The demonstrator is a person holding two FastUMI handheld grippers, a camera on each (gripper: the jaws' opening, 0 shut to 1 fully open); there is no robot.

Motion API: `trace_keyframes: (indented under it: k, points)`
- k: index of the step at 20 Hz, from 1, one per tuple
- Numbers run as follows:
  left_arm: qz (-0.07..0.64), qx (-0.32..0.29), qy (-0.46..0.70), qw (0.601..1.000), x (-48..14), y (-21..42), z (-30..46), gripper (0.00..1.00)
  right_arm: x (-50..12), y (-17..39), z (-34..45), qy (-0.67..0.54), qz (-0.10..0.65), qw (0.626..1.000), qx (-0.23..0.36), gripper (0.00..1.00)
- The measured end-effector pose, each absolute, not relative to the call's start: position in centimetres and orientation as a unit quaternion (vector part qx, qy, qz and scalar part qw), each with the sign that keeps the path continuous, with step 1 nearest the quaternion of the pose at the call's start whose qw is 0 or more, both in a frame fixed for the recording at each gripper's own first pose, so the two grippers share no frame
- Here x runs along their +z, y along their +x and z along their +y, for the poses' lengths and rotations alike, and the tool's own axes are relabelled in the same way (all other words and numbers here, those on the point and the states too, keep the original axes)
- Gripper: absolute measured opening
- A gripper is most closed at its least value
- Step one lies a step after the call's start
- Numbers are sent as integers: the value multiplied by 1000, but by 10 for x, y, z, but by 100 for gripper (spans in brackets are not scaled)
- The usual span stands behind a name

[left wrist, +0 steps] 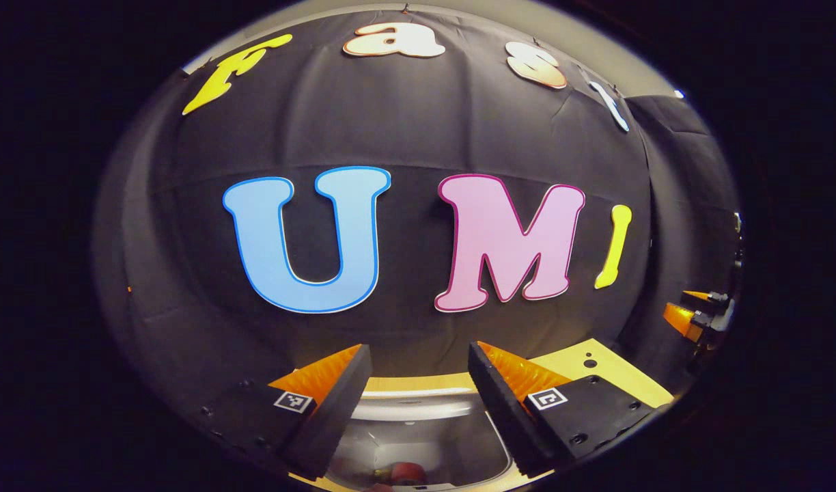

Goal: Press the lid of the desktop garbage bin to open it, pick up the crumpled paper on the desktop and throw it into the bin, then pick up the pop can on the desktop and drop it into the bin, and finally close the garbage bin lid.

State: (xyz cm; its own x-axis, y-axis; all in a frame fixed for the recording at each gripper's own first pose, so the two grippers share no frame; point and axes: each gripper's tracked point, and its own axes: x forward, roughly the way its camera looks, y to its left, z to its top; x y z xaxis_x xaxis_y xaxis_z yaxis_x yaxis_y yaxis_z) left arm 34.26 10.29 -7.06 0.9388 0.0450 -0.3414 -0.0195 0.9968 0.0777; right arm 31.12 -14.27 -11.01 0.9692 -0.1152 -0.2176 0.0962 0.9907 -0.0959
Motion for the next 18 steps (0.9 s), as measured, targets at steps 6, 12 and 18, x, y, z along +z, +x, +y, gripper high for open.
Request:
trace_keyframes:
  k: [6,12,18]
  points:
    - [176,28,33,983,-102,308,103,98,-135,295,-122,-52,135,989,-27,97]
    - [201,42,33,978,-154,280,110,98,-157,279,-111,-55,154,987,-12,97]
    - [195,41,35,979,-185,266,110,99,-166,261,-109,-58,163,985,-10,97]
